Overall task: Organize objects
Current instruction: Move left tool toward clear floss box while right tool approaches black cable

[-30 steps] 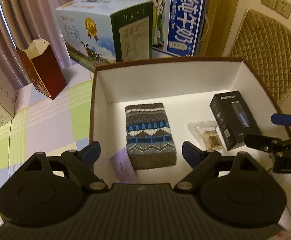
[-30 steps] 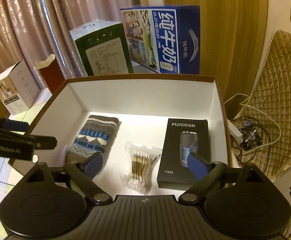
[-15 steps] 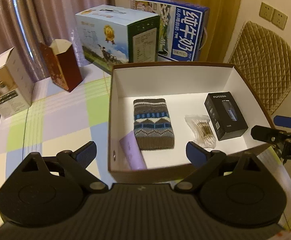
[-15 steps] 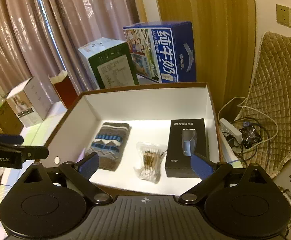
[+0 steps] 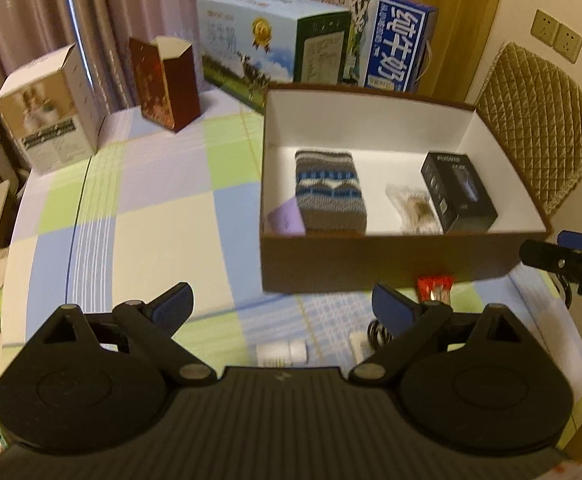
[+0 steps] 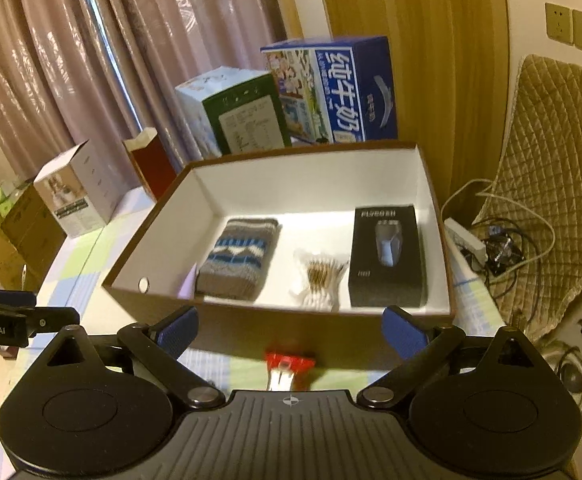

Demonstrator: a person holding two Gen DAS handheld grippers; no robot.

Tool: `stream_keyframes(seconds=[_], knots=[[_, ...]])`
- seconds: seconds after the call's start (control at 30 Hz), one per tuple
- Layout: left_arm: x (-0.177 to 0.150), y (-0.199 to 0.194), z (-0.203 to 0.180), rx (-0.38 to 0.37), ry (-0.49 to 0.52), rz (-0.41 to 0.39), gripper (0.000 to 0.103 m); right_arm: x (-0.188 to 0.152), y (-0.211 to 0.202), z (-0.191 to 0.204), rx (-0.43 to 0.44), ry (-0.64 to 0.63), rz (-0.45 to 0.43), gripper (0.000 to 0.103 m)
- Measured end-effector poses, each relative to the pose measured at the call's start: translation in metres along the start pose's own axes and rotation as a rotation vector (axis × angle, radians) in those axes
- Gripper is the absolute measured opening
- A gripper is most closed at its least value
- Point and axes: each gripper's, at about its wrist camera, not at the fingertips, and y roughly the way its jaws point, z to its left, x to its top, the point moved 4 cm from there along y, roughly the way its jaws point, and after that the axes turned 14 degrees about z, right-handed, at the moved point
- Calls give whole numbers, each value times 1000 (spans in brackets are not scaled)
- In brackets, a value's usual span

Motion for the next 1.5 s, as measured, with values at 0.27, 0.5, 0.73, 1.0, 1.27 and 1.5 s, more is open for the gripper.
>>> stream_keyframes(seconds=[0.27,0.5,0.73,1.0,1.27,1.5], knots=[[-37,9,14,9,-29,51,94,-26,1,14,19,-9,40,96],[-59,18,17,15,-40,83,94,-46,11,25,35,-21,91,95],[-70,26,22,34,-49,101,94,-61,20,39,55,-55,128,84],[-82,44,16,14,-19,141,94,-71,32,46,57,-65,168,77],[-90,67,4,-1,11,180,95,-80,45,33,20,-28,213,77],[-84,90,-9,3,52,200,95,-83,49,22,10,10,235,77]])
